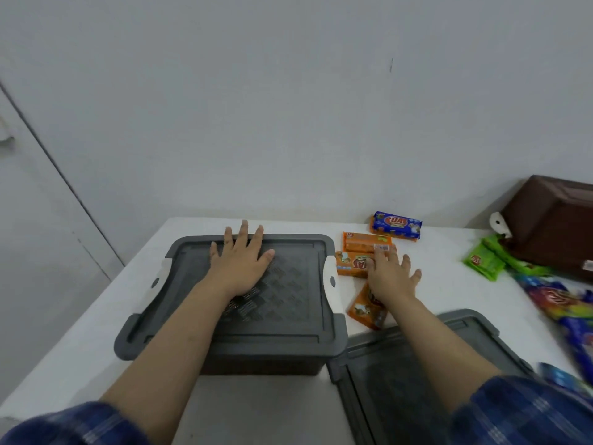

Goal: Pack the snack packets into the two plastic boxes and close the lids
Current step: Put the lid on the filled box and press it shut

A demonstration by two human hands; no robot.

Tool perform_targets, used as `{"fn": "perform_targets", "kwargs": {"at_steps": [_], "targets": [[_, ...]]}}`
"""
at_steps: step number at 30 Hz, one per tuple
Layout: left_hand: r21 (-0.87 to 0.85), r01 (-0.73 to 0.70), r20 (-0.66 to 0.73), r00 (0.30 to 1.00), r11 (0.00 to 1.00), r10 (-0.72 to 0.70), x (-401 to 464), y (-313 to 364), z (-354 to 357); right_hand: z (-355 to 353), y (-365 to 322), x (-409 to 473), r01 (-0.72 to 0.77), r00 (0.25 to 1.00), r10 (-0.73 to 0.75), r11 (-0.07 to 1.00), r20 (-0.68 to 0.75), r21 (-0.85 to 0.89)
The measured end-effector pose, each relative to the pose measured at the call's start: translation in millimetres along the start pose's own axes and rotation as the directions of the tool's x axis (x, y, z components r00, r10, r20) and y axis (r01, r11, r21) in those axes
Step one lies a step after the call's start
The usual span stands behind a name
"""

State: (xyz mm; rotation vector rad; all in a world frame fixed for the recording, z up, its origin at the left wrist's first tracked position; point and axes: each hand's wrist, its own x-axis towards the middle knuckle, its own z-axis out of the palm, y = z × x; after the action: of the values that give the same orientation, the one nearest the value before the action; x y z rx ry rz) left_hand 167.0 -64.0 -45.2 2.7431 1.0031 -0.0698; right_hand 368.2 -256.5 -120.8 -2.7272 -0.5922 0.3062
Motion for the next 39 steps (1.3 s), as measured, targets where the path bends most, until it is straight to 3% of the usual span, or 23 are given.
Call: {"fn": "perform_targets", "kwargs": {"at_steps": [2,5,7,10,13,17,20,26,31,39], "targets": [[0.012,0.014,0.068,0.998,1.000,-0.015,-16,-8,-4,-10,-18,-31,0.077,0.994,-0.051,0.959,-0.102,0.273],[0.021,0.015,0.064,0.998,1.000,-0.016,-62,-17,6,-15,-42,-100,0.403,0.909,-0.267,0.756,-0.320,0.516],[0.008,-0.018,-0.058,0.998,1.000,0.019,-92,-21,14,-17,-52,-137,0.538,0.840,-0.413,0.720,-0.351,0.439],[-0.067,-0.057,-0.232,0.972,0.996,0.040,-118,-29,18,-18,-65,-167,0.633,0.766,-0.589,0.762,-0.258,0.139],[-0.116,-0.084,-0.410,0.912,0.990,0.029,-129,-33,26,-8,-82,-189,0.614,0.751,-0.624,0.780,-0.215,-0.118],[-0.179,-0.085,-0.580,0.814,0.980,-0.035,-129,-23,33,4,-95,-201,0.547,0.769,-0.578,0.816,-0.273,-0.187],[-0.200,-0.140,-0.652,0.758,0.970,-0.026,-124,-24,35,7,-97,-195,0.539,0.732,-0.570,0.820,-0.375,-0.195],[-0.212,-0.180,-0.653,0.757,0.961,-0.003,-88,-29,28,17,-109,-163,0.570,0.630,-0.572,0.800,-0.525,-0.187],[-0.200,-0.213,-0.682,0.731,0.956,0.020,-35,-35,20,17,-130,-115,0.563,0.647,-0.549,0.812,-0.530,-0.154],[-0.194,-0.214,-0.663,0.748,0.957,0.033,48,-29,6,13,-150,-39,0.525,0.643,-0.533,0.830,-0.550,-0.190]]}}
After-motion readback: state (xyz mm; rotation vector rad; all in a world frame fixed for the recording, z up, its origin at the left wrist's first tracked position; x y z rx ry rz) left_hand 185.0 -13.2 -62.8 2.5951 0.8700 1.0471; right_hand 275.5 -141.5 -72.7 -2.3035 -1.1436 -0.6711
